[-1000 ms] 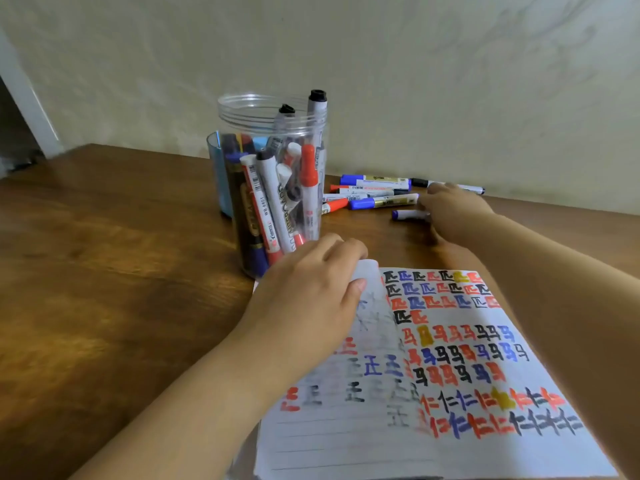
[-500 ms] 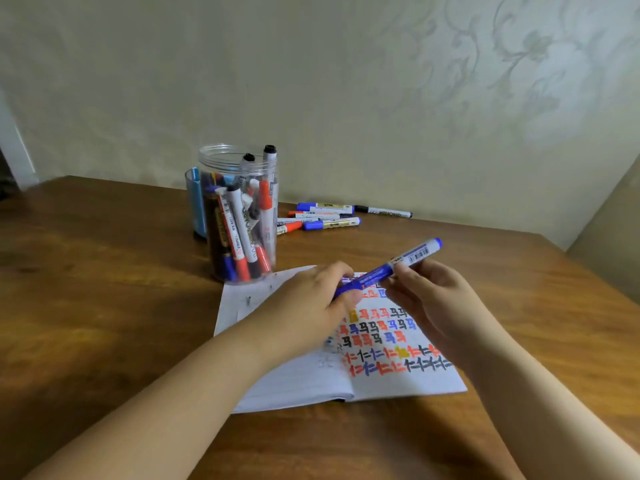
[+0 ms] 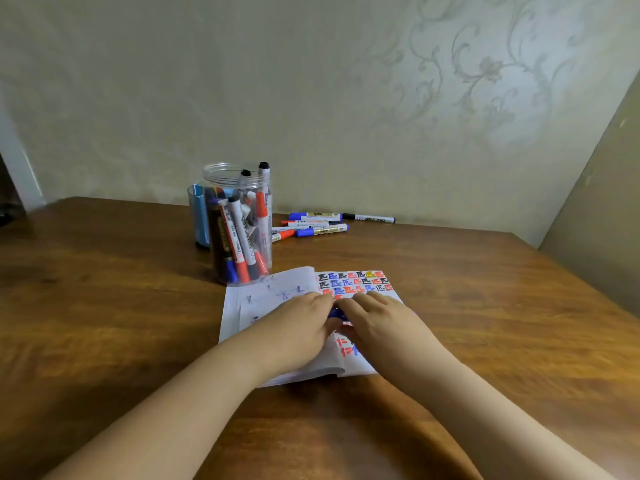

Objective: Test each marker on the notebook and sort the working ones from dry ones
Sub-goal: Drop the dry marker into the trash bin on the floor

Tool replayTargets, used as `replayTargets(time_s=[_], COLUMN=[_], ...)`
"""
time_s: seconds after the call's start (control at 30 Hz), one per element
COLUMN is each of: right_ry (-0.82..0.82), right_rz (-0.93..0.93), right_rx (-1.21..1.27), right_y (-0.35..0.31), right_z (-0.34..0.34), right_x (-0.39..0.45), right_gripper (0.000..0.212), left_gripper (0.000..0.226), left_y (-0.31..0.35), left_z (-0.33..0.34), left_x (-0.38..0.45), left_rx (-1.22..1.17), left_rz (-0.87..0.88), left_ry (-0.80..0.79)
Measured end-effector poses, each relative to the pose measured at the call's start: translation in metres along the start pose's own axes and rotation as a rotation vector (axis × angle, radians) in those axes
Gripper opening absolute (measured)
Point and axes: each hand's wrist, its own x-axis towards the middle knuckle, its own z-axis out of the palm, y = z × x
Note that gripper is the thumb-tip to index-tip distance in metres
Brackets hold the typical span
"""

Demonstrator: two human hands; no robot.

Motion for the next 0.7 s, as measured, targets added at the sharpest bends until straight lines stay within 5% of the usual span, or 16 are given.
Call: replayTargets(time_s=[0.1,0.33,0.43,0.57,0.7], right_ry=[-0.1,0.093,0.078,0.088,0.069], right_rz=[0.042,-0.054,-0.081,-0.092,-0.064], right_rx=[0.022,0.02,0.025,0.018,0.059], right_y=[0.006,0.011,0.012,0.011,0.006], right_z=[0.011,0.037,0.043,0.039,0.034], right_x=[0.006,0.008,0.008,0.007,0.008], right_gripper=[0.026,0.023,0.038,0.012,0.023], left_gripper=[0.012,0.01,0.01,0.011,0.022], left_y=[-0.005,-0.016,-0.021,-0.027,-0.031], left_z=[0.0,0.008,0.012,0.013,0.011], left_x=[0.007,0.015,0.017,0.014,0.014], left_rx=[0.035,0.002,0.049,-0.021,-0.074], left_rz=[-0.005,0.027,0.037,0.067,0.089], left_ry=[0.013,-0.014,-0.019,-0.08,-0.116])
